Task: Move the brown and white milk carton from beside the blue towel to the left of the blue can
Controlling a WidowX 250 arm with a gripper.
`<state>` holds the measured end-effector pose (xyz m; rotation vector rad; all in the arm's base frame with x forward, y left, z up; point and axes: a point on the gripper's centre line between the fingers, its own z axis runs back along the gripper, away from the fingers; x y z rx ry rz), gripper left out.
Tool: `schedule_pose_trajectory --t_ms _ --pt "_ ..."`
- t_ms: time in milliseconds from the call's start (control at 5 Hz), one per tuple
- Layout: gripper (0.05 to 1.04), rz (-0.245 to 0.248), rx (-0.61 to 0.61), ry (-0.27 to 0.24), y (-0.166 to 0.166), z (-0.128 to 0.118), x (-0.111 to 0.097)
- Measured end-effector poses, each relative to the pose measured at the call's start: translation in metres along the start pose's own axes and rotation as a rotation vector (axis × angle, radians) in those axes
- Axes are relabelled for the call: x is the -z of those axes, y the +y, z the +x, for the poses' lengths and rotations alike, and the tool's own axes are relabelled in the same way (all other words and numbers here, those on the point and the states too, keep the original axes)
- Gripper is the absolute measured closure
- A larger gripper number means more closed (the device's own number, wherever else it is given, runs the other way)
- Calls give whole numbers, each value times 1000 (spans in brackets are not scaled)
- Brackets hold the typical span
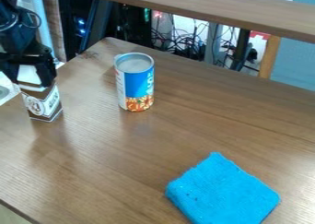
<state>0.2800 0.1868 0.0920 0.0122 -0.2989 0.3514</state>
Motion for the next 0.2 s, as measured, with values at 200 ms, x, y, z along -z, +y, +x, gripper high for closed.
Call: schedule_pose_trajectory --t_ms 200 --pt "73 1 12 13 2 0 -4"
